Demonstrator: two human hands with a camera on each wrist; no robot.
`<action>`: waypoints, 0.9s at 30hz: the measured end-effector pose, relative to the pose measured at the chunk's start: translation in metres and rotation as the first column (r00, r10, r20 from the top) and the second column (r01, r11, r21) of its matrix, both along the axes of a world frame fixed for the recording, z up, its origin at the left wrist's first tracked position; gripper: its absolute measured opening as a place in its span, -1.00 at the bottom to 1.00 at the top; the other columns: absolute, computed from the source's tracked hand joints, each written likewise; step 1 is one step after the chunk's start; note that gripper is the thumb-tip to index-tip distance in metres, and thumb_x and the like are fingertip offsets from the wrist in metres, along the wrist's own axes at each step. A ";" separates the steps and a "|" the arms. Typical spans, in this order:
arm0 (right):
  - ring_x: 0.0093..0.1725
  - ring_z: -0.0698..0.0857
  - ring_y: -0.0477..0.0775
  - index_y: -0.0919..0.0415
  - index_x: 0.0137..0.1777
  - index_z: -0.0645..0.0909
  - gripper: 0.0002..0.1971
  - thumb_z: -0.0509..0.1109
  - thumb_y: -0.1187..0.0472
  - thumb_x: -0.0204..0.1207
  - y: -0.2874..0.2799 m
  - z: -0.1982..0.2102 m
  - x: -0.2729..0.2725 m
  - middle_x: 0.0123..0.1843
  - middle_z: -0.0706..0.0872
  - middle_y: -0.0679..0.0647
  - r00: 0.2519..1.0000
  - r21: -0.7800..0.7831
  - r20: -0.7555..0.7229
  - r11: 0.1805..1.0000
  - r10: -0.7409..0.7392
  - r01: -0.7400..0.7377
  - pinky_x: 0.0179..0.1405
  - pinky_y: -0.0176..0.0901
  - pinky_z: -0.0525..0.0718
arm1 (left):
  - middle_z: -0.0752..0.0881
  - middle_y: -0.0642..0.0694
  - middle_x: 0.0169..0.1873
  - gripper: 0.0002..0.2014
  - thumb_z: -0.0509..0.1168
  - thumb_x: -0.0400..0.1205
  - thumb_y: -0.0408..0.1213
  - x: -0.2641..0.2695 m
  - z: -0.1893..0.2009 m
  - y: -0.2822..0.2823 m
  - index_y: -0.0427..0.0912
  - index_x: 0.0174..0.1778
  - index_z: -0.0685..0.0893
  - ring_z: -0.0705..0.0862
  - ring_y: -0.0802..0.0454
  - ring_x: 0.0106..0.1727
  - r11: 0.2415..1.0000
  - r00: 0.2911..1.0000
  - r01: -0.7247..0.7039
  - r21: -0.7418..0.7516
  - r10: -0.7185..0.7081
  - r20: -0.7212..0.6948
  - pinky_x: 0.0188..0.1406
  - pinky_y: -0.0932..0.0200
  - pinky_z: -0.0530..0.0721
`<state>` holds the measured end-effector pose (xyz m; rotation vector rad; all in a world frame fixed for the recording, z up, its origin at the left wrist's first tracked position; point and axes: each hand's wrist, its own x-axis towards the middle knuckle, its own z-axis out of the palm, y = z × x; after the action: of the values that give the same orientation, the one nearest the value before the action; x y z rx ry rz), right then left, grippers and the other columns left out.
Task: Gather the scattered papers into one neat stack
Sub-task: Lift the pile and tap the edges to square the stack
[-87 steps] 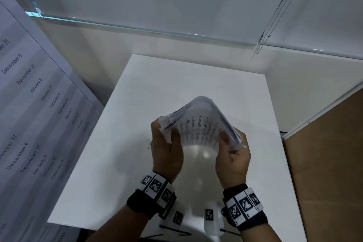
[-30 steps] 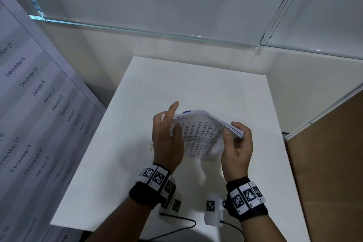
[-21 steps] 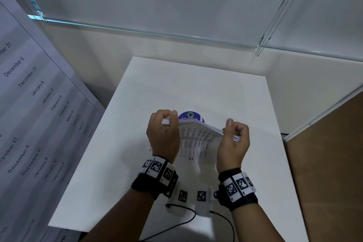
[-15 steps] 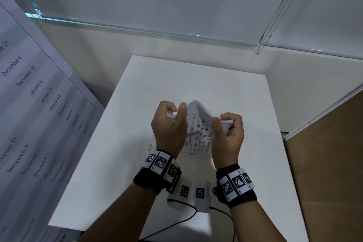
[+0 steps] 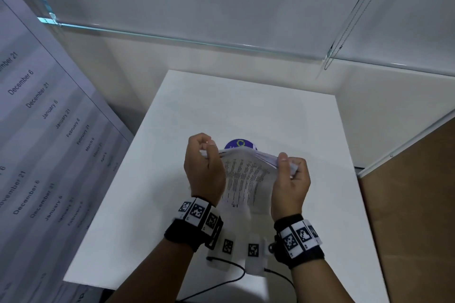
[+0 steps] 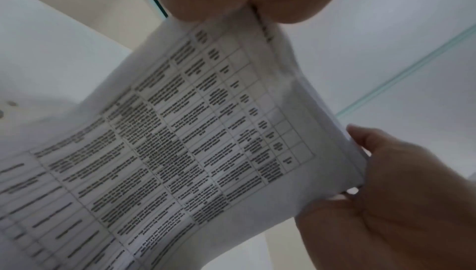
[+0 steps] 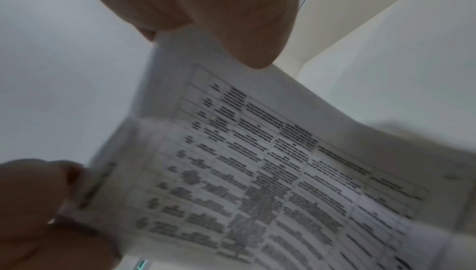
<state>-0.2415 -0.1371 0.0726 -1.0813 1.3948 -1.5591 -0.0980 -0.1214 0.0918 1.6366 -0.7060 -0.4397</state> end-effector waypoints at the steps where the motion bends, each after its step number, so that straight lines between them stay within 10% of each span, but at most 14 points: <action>1: -0.36 0.45 -0.18 0.12 -0.30 0.44 -0.71 0.37 0.13 0.65 0.000 -0.002 0.002 -0.37 0.49 -0.15 1.000 0.004 -0.023 1.000 -0.006 0.006 -0.24 -0.27 0.50 | 0.61 0.09 -0.32 -0.86 0.16 0.70 -0.32 0.000 -0.002 -0.001 0.04 -0.05 0.53 0.60 0.19 -0.27 1.000 1.000 -0.005 0.007 0.005 0.000 -0.24 0.24 0.50; 7: -0.45 0.28 -0.14 0.16 -0.36 0.34 -0.59 0.30 0.08 0.72 -0.008 0.012 0.005 -0.44 0.30 -0.07 0.994 -0.014 -0.089 0.998 -0.055 0.054 -0.41 -0.28 0.35 | 0.62 -0.02 -0.27 -0.99 0.26 0.63 -0.09 0.007 0.005 -0.005 0.13 -0.09 0.55 0.59 0.09 -0.21 0.995 0.995 0.081 -0.057 -0.077 0.060 -0.20 0.30 0.50; 9: -0.43 0.28 -0.10 0.13 -0.38 0.32 -0.57 0.31 0.03 0.71 -0.011 0.020 0.003 -0.43 0.28 -0.05 0.987 -0.029 -0.133 0.996 -0.090 0.087 -0.40 -0.23 0.34 | 0.58 0.04 -0.09 -0.74 0.39 0.48 0.11 0.016 0.005 -0.002 0.12 0.01 0.63 0.57 0.29 -0.05 0.974 0.962 0.227 -0.022 -0.221 0.159 -0.07 0.35 0.55; 16: -0.43 0.37 -0.02 0.23 -0.43 0.38 -0.51 0.41 -0.04 0.62 -0.013 0.052 -0.003 -0.47 0.39 -0.01 0.918 -0.244 -0.381 0.970 -0.111 0.016 -0.38 -0.20 0.39 | 0.55 0.09 0.39 -0.18 0.20 0.31 0.61 0.027 0.019 0.011 0.27 0.43 0.58 0.55 0.06 0.35 0.842 0.601 0.372 0.391 -0.540 0.590 0.24 -0.06 0.48; 19: -0.43 0.38 0.03 0.11 -0.44 0.34 -0.55 0.45 -0.02 0.57 -0.011 0.059 0.006 -0.47 0.39 -0.05 0.881 -0.312 -0.460 0.949 -0.111 -0.043 -0.39 -0.15 0.39 | 0.77 0.03 0.23 -0.21 0.36 0.44 0.33 -0.006 0.024 0.020 0.11 0.56 0.40 0.75 -0.04 0.19 0.716 0.391 0.482 0.505 -0.691 0.607 0.12 0.01 0.64; 23: -0.30 0.50 -0.10 0.05 -0.36 0.46 -0.59 0.36 -0.22 0.56 -0.004 0.059 0.012 -0.36 0.51 -0.05 0.880 -0.300 -0.474 0.946 -0.032 -0.127 -0.27 -0.18 0.47 | 0.86 -0.02 -0.01 -0.68 0.33 0.61 -0.12 -0.018 -0.001 0.024 0.04 0.29 0.59 0.81 -0.07 -0.07 0.729 0.614 0.565 0.386 -0.684 0.393 -0.03 -0.02 0.79; 27: 0.28 0.54 0.13 0.08 0.23 0.61 -0.37 0.20 -0.44 0.50 -0.002 0.031 -0.026 0.22 0.59 0.12 0.871 -0.141 -0.492 0.988 -0.011 -0.068 0.29 0.24 0.54 | 0.84 0.03 -0.19 -0.84 0.41 0.55 -0.08 0.007 -0.009 0.027 -0.07 -0.07 0.70 0.77 -0.03 -0.15 0.735 0.682 0.574 0.360 -0.673 0.286 -0.08 0.07 0.72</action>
<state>-0.2675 -0.1393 0.1036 -1.6759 1.5907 -1.4436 -0.0906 -0.0943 0.0824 1.6966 -1.6168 -0.7144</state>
